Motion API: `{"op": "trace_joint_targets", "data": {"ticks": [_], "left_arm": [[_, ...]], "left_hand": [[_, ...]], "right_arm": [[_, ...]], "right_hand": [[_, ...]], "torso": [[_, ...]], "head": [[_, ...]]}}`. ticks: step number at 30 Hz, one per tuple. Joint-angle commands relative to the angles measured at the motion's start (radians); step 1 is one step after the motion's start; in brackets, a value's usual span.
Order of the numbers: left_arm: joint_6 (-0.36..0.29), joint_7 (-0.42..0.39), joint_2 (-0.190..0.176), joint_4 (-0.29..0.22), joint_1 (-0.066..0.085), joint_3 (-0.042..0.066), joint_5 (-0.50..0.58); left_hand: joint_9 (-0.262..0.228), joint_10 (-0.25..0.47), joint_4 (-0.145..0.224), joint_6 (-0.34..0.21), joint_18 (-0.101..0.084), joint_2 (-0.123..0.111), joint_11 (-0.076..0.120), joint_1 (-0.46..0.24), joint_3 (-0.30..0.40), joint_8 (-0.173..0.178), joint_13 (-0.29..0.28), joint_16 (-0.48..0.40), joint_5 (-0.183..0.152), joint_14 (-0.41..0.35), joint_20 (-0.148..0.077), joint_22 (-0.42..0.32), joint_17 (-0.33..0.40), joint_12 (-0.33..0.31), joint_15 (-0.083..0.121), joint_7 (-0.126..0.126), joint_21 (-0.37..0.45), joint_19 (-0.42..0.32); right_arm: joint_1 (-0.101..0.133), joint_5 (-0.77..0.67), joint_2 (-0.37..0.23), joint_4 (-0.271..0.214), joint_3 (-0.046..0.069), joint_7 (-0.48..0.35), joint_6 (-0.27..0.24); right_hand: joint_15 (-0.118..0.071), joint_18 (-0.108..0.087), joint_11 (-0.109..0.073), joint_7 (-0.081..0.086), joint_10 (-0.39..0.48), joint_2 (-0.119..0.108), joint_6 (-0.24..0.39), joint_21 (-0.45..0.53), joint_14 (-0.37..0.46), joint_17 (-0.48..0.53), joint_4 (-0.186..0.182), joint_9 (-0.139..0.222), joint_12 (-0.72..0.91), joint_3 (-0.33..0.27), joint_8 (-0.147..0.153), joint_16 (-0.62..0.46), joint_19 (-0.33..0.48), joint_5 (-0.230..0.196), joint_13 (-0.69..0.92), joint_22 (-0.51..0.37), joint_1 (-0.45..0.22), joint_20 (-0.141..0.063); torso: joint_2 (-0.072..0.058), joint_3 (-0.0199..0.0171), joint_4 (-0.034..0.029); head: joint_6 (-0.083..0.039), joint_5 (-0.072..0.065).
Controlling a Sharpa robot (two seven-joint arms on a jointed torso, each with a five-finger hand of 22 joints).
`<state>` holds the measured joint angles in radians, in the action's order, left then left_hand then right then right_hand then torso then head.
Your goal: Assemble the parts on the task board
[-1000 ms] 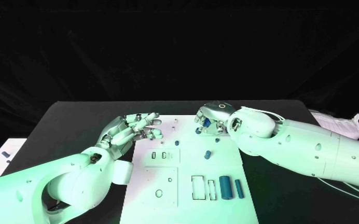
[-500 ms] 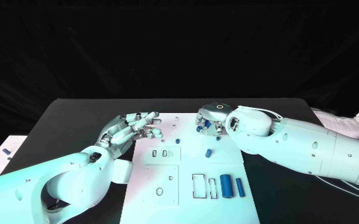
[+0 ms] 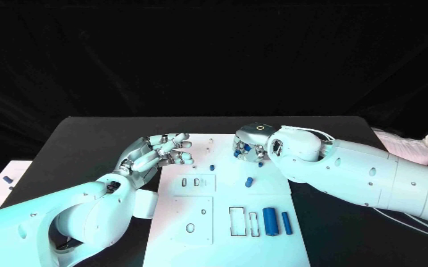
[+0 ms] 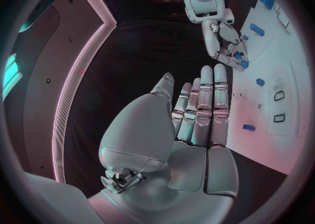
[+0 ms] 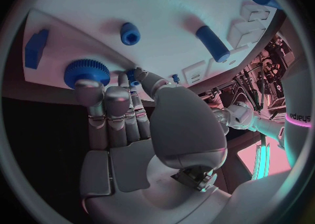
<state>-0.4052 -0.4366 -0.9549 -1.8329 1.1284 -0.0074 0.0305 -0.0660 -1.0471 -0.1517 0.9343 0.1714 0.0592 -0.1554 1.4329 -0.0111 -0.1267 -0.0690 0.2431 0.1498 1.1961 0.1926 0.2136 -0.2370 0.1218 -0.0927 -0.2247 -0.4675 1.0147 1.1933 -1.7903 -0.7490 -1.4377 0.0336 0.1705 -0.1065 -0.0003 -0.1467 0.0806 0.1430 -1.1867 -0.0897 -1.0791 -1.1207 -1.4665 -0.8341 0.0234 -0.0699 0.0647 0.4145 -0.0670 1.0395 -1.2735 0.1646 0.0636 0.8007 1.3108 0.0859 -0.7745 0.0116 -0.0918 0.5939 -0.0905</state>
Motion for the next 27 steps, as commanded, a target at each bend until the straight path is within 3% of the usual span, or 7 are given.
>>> {"op": "trace_joint_targets", "data": {"ticks": [1,11,19,27], "left_arm": [[0.023,-0.003,0.001,-0.003,0.002,0.001,0.002],[0.024,0.002,0.001,-0.002,0.002,0.001,0.002],[0.026,0.006,0.001,0.002,0.002,0.001,0.002],[0.026,0.006,0.001,0.004,0.002,0.001,0.002]], "left_hand": [[0.001,-0.005,0.008,0.004,0.010,-0.006,-0.003,-0.002,0.001,0.006,0.002,-0.005,-0.004,0.007,0.000,0.002,-0.001,-0.006,0.002,0.001,-0.004,0.007],[0.001,-0.004,0.012,0.004,0.009,-0.003,-0.003,0.002,0.004,0.008,0.002,-0.005,-0.003,0.007,0.000,0.004,-0.005,-0.009,0.003,0.000,-0.008,0.007],[0.001,-0.004,0.016,0.004,0.009,-0.001,-0.003,0.007,0.008,0.011,0.001,-0.005,-0.003,0.007,-0.001,0.007,-0.009,-0.012,0.003,0.000,-0.011,0.005],[0.001,-0.005,0.019,0.004,0.009,0.000,-0.003,0.010,0.010,0.012,0.001,-0.006,-0.003,0.007,-0.001,0.008,-0.011,-0.014,0.003,0.000,-0.013,0.004]], "right_arm": [[-0.001,-0.015,0.004,0.004,-0.001,0.003,0.021],[-0.001,-0.003,0.005,0.013,-0.001,0.004,0.000],[-0.001,0.051,0.000,-0.006,0.000,-0.025,-0.159],[0.005,0.046,0.022,0.003,0.001,0.010,-0.234]], "right_hand": [[-0.005,0.020,-0.001,0.000,-0.010,0.003,-0.008,-0.012,-0.029,-0.015,-0.003,-0.001,-0.002,0.008,-0.002,0.015,-0.009,-0.008,0.002,0.014,0.004,0.000],[-0.009,0.026,-0.008,-0.008,-0.031,0.010,-0.030,-0.053,-0.031,-0.072,-0.023,-0.005,0.001,0.022,-0.006,0.071,-0.020,-0.020,0.003,0.067,-0.003,-0.001],[-0.016,0.034,-0.016,-0.017,-0.058,0.033,-0.059,-0.089,-0.032,-0.112,-0.042,-0.012,0.001,0.034,-0.014,0.110,-0.033,-0.024,0.004,0.118,-0.002,-0.006],[-0.018,0.035,-0.017,-0.018,-0.062,0.041,-0.064,-0.096,-0.030,-0.117,-0.046,-0.014,-0.001,0.041,-0.013,0.117,-0.032,-0.031,0.003,0.126,0.004,-0.006]], "torso": [[-0.002,0.0010,-0.0017],[-0.003,0.0019,-0.0025],[-0.004,0.0032,-0.0050],[-0.006,0.0028,-0.0060]], "head": [[0.001,0.000],[0.002,0.000],[-0.004,0.001],[-0.009,0.002]]}}
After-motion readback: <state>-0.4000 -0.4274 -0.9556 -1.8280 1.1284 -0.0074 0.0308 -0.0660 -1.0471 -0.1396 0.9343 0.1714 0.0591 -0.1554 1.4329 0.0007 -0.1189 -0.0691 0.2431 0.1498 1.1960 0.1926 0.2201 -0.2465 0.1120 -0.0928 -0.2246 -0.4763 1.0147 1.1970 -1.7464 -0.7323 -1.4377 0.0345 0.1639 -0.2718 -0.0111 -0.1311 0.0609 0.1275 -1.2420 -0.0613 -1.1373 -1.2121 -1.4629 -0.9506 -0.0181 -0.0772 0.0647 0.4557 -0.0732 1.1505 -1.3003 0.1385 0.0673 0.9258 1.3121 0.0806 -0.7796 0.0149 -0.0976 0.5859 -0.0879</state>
